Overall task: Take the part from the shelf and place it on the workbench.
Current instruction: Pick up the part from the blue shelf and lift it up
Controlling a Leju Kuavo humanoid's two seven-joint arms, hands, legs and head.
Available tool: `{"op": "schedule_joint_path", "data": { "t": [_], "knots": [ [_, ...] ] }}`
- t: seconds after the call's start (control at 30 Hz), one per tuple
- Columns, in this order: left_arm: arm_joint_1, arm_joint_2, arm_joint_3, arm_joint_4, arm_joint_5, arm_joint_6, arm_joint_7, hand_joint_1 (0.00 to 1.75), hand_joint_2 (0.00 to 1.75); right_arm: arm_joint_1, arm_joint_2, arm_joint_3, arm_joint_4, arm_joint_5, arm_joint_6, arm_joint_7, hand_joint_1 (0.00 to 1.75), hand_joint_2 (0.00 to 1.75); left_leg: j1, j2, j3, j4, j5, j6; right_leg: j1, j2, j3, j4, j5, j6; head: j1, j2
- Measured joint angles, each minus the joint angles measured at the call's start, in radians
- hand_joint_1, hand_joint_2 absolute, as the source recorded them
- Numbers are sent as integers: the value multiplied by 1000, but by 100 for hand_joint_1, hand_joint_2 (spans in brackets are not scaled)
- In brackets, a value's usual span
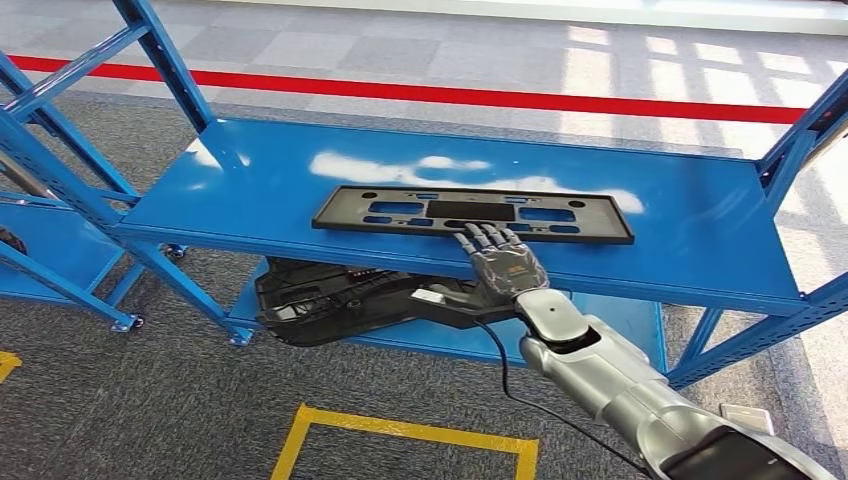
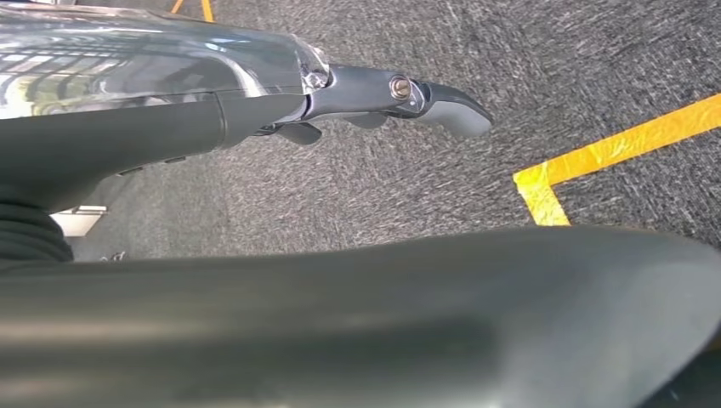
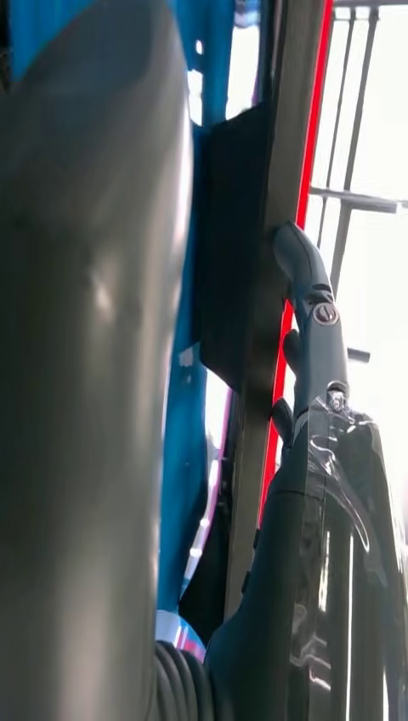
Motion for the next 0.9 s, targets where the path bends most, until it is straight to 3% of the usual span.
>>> {"op": "schedule_joint_path", "data": {
  "t": [0.5, 0.9],
  "knots": [
    [-2, 0, -10, 0, -23, -13, 2, 0, 0, -5, 25, -92, -137, -8, -41, 17, 0, 0, 0, 0, 0, 0, 0, 0, 0, 0, 0, 0, 0, 0, 0, 0],
    [-12, 0, -26, 0, -35, -29, 18, 0, 0, -41, 40, -107, -110, 2, -2, 13, 0, 0, 0, 0, 0, 0, 0, 0, 0, 0, 0, 0, 0, 0, 0, 0]
  ]
}}
